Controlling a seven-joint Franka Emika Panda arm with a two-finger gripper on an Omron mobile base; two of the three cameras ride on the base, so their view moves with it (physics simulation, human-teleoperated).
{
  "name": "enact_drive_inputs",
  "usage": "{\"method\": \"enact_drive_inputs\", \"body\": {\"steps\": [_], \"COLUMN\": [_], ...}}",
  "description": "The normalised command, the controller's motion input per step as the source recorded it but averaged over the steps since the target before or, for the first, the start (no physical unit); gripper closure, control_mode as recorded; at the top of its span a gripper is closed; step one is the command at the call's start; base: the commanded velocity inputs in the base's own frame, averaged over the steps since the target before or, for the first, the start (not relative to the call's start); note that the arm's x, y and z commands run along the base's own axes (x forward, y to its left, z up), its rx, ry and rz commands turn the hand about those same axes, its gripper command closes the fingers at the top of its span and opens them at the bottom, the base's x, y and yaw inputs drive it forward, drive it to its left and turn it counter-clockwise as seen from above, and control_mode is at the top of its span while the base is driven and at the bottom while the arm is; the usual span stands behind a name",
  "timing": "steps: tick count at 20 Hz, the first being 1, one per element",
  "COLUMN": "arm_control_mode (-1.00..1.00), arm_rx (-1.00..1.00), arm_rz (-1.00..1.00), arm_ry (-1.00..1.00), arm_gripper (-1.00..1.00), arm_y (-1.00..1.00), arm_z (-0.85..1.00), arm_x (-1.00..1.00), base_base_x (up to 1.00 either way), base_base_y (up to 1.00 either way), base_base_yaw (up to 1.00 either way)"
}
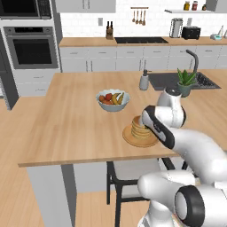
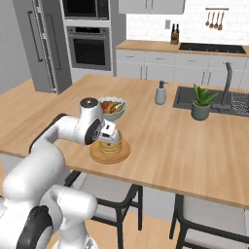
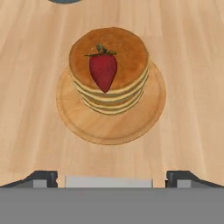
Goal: Take the strawberry from the fridge and place it on top of the pancake, located on the dining counter.
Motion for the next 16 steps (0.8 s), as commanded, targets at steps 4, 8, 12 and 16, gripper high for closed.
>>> {"method": "enact_drive_inputs", "body": {"steps": [4, 8, 12, 16], "arm_control_mode": [-1.0, -1.0, -1.0, -1.0], "arm_rx": [0.0, 0.0, 0.0, 0.0], "arm_rz": [0.0, 0.0, 0.0, 0.0], "arm_ry": [-0.17, -0.21, -0.26, -0.27], "arm_gripper": [-1.0, -1.0, -1.0, -1.0], "arm_y": [0.0, 0.0, 0.0, 0.0], "arm_z": [0.66, 0.83, 0.99, 1.0], "arm_x": [-1.0, -1.0, -1.0, -1.0], "base_base_x": [0.0, 0.0, 0.0, 0.0], "base_base_y": [0.0, 0.0, 0.0, 0.0], "base_base_yaw": [0.0, 0.0, 0.0, 0.0]}}
